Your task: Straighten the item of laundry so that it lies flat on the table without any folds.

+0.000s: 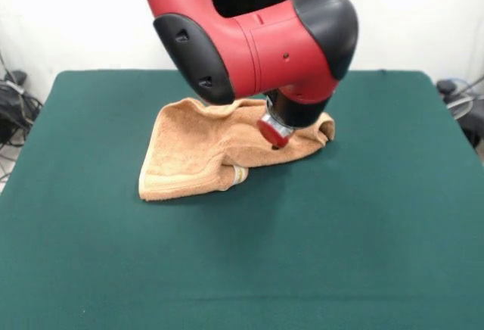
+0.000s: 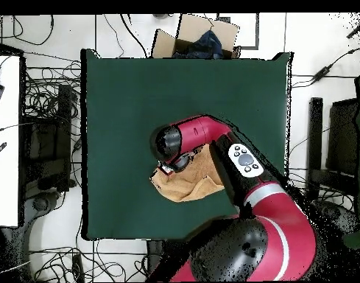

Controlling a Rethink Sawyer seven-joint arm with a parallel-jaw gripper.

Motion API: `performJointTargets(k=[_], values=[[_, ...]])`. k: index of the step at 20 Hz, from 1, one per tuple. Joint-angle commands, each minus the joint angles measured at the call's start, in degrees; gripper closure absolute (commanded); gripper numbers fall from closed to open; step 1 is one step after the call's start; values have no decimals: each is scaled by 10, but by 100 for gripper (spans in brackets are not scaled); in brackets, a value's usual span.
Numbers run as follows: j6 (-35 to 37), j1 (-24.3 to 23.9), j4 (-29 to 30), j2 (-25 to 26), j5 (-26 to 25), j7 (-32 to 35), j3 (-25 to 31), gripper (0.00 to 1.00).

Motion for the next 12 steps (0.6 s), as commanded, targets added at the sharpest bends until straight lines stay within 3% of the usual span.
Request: performJointTargets(k=[1, 12], values=[[-81, 25, 19, -27, 55, 234, -64, 100], [-78, 64, -6, -24, 92, 204, -103, 100]])
